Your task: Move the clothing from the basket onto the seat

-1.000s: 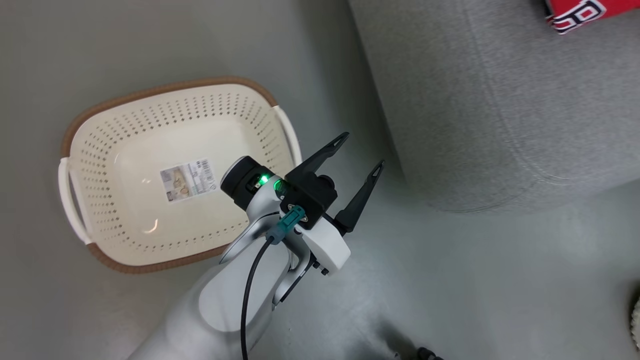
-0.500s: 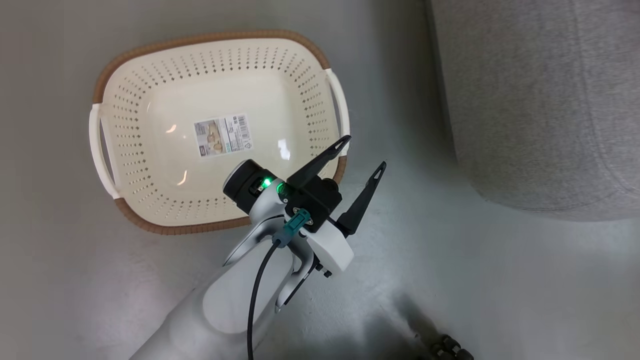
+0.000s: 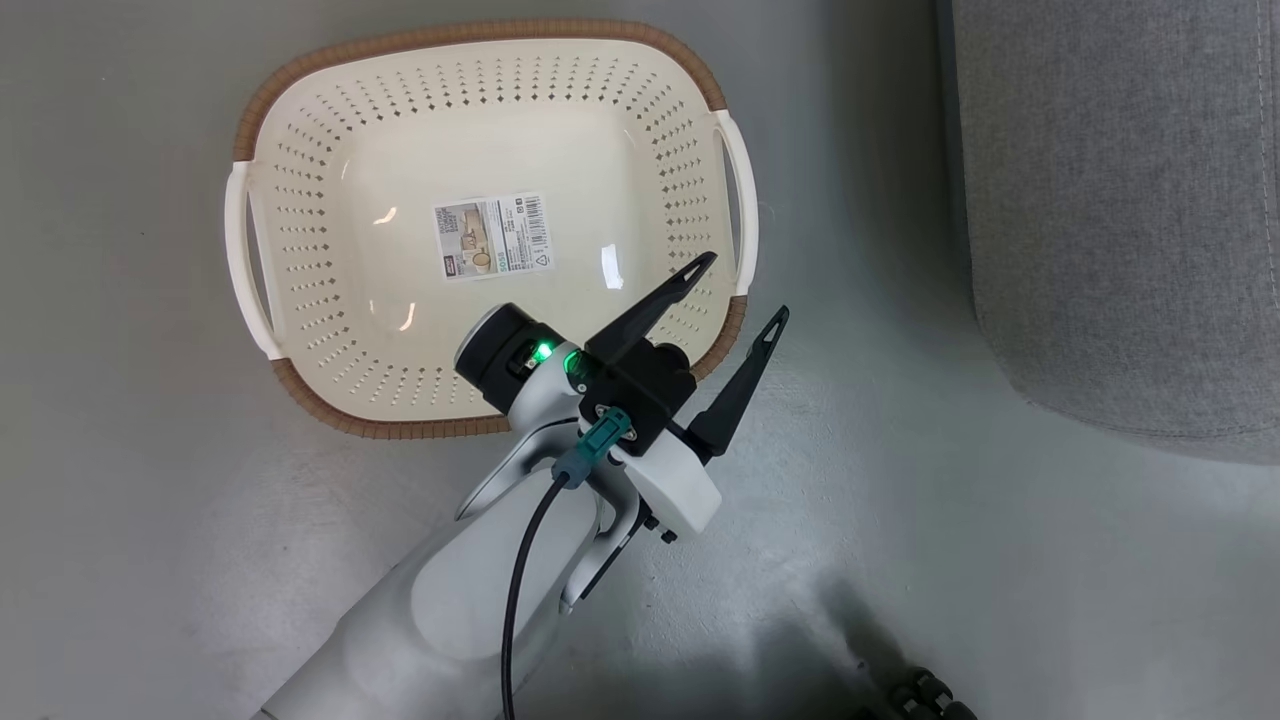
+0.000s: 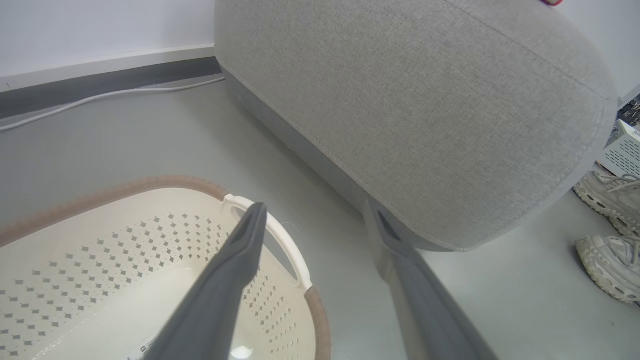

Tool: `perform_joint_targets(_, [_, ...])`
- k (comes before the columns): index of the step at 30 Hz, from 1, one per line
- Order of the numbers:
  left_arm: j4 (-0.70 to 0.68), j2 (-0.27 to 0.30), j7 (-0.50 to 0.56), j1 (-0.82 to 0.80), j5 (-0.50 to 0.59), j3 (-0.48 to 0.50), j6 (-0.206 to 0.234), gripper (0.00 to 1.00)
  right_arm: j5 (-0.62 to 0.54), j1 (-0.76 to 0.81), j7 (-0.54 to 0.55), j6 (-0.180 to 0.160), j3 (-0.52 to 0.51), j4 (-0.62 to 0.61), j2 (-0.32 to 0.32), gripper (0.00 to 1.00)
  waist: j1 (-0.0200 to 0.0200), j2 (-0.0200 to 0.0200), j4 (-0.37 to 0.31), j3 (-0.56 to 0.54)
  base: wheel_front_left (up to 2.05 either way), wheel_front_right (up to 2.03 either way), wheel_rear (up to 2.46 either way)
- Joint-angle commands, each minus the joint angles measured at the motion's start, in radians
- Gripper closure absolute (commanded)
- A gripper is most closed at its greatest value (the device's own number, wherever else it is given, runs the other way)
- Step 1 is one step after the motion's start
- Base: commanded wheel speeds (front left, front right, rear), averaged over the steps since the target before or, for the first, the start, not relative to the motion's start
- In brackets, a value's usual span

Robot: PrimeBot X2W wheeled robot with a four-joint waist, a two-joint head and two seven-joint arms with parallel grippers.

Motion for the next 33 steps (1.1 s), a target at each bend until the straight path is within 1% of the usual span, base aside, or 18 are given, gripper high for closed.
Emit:
perform_joint_targets(1, [-0.030, -0.005, -0.006, -0.013, -0.006, 0.019, 0.008, 0.00, 0.048, 0.073, -0.005, 0.003, 0.024, -0.012, -0.038, 1.00, 0.0000, 0.0000, 0.003, -0.003, 0.00, 0.00, 0.00])
perform_joint_targets(8, [-0.042, -0.005, -0.006, -0.019, -0.013, 0.023, 0.009, 0.00, 0.160, 0.214, -0.005, 0.003, 0.085, -0.026, -0.028, 1.00, 0.0000, 0.0000, 0.007, -0.030, 0.00, 0.00, 0.00])
perform_joint_targets(9, [-0.042, -0.005, -0.006, -0.019, -0.014, 0.025, 0.008, 0.00, 0.172, 0.226, -0.005, 0.003, 0.087, -0.027, -0.025, 0.93, 0.0000, 0.0000, 0.007, -0.035, 0.00, 0.00, 0.00])
perform_joint_targets(10, [-0.042, -0.005, -0.006, -0.018, -0.015, 0.026, 0.007, 0.00, 0.182, 0.240, -0.005, 0.003, 0.097, -0.023, -0.021, 0.57, 0.0000, 0.0000, 0.007, -0.041, 0.00, 0.00, 0.00])
perform_joint_targets(11, [-0.043, -0.005, -0.006, -0.016, -0.016, 0.028, 0.006, 0.00, 0.188, 0.252, -0.005, 0.003, 0.109, -0.024, -0.020, 0.07, 0.0000, 0.0000, 0.008, -0.049, 0.00, 0.00, 0.00])
perform_joint_targets(12, [-0.045, -0.005, -0.006, -0.013, -0.018, 0.030, 0.005, 0.00, 0.195, 0.262, -0.005, 0.003, 0.113, -0.030, -0.020, 0.00, 0.0000, 0.0000, 0.009, -0.057, 0.00, 0.00, 0.00])
perform_joint_targets(15, [-0.051, -0.005, -0.006, -0.002, -0.020, 0.033, 0.002, 0.00, 0.222, 0.307, -0.005, 0.003, 0.137, -0.042, -0.009, 0.00, 0.0000, 0.0000, 0.018, -0.088, 0.00, 0.00, 0.00])
perform_joint_targets(19, [-0.070, -0.005, -0.006, 0.031, -0.031, 0.054, 0.010, 0.00, 0.245, 0.382, -0.005, 0.003, 0.173, -0.084, -0.002, 0.00, 0.0000, 0.0000, 0.032, -0.146, 0.00, 0.00, 0.00])
perform_joint_targets(24, [-0.081, -0.005, -0.006, 0.073, -0.031, 0.096, 0.018, 0.00, 0.255, 0.456, -0.005, 0.003, 0.178, -0.133, 0.014, 0.00, 0.0000, 0.0000, 0.049, -0.215, 0.00, 0.00, 0.00])
perform_joint_targets(30, [-0.077, -0.005, -0.006, 0.162, -0.014, 0.194, 0.020, 0.00, 0.250, 0.557, -0.005, 0.003, 0.225, -0.188, 0.047, 0.00, 0.0000, 0.0000, 0.080, -0.345, 0.00, 0.00, 0.00])
perform_joint_targets(32, [-0.080, -0.005, -0.006, 0.229, 0.012, 0.289, 0.028, 0.00, 0.227, 0.614, -0.005, 0.003, 0.256, -0.225, 0.070, 0.00, 0.0000, 0.0000, 0.105, -0.424, 0.00, 0.00, 0.00])
perform_joint_targets(33, [-0.082, -0.004, -0.006, 0.246, 0.021, 0.314, 0.030, 0.00, 0.223, 0.625, -0.005, 0.003, 0.258, -0.233, 0.076, 0.00, 0.0000, 0.0000, 0.110, -0.441, 0.00, 0.00, 0.00])
